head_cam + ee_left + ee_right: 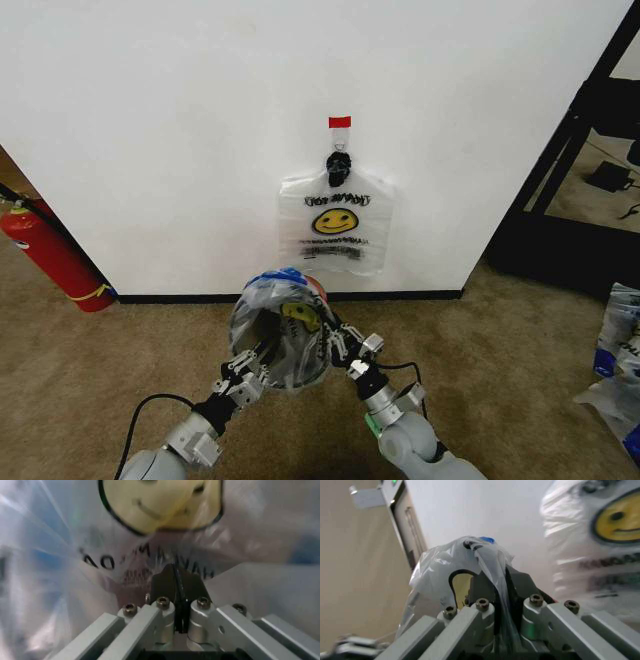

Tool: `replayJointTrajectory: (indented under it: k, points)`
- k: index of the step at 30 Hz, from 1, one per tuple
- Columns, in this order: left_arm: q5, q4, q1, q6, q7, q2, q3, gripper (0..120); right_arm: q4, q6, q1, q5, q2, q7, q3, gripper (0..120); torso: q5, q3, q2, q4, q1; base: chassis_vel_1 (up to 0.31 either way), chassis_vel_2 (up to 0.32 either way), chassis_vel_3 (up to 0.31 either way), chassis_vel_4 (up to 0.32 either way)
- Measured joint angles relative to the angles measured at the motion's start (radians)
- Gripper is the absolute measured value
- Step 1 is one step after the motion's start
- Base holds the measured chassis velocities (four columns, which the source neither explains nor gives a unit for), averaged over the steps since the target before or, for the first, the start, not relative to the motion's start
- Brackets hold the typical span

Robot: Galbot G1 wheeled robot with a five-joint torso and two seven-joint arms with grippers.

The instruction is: Pick up the garbage bag from the wall and place it over the trash bin.

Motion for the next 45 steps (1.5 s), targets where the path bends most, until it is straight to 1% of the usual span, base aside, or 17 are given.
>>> replayJointTrajectory:
  k: [1, 2, 6, 14, 19, 28, 33, 38, 45]
  points:
    - [0.000, 0.000, 0.000, 0.000, 0.000, 0.000, 0.000, 0, 0.000, 0.000, 0.000, 0.000, 0.000, 0.000, 0.000, 1, 0.0000, 0.000, 0.000, 0.0000, 0.000, 0.000, 0.000, 0.000, 0.000]
    - [-0.020, 0.009, -0.006, 0.023, -0.013, -0.003, 0.006, 0, -0.002, 0.002, -0.001, -0.015, 0.000, -0.007, -0.008, 1, 0.0000, 0.000, 0.000, 0.0001, 0.000, 0.000, 0.000, 0.000, 0.000]
    - [-0.043, 0.029, -0.018, 0.066, -0.034, -0.007, 0.012, 0, -0.001, 0.004, -0.015, -0.028, -0.001, -0.014, -0.021, 1, 0.0001, 0.000, 0.000, 0.0002, 0.000, 0.000, 0.000, 0.000, 0.000]
    - [-0.017, 0.090, -0.036, 0.098, -0.059, -0.030, 0.008, 0, 0.017, 0.004, -0.036, -0.027, -0.002, -0.063, -0.054, 1, 0.0001, 0.000, 0.000, 0.0001, 0.000, 0.000, 0.000, 0.000, 0.000]
    - [-0.010, 0.111, -0.034, 0.115, -0.064, -0.040, 0.001, 0, 0.030, -0.004, -0.036, -0.018, -0.003, -0.093, -0.072, 1, 0.0002, 0.000, 0.000, 0.0001, 0.000, 0.000, 0.000, 0.000, 0.000]
    - [-0.011, 0.111, -0.019, 0.136, -0.068, -0.037, -0.007, 0, 0.031, -0.003, -0.038, -0.046, -0.008, -0.134, -0.069, 1, 0.0002, 0.000, 0.000, 0.0002, 0.000, 0.000, 0.000, 0.000, 0.000]
    - [-0.061, 0.103, -0.014, 0.176, -0.082, -0.023, -0.010, 0, -0.006, 0.040, -0.025, -0.145, 0.005, -0.142, -0.044, 1, 0.0002, 0.000, 0.000, 0.0000, 0.000, 0.000, 0.000, 0.000, 0.000]
    - [-0.117, 0.101, -0.009, 0.203, -0.096, -0.019, -0.008, 0, -0.052, 0.090, -0.010, -0.253, 0.033, -0.117, -0.026, 1, 0.0003, 0.000, 0.000, 0.0001, 0.000, 0.000, 0.000, 0.000, 0.000]
    - [-0.148, 0.108, -0.008, 0.216, -0.116, -0.048, 0.004, 0, -0.089, 0.154, -0.001, -0.361, 0.068, -0.093, -0.018, 1, 0.0001, 0.000, 0.000, 0.0002, 0.000, 0.000, 0.000, 0.000, 0.000]
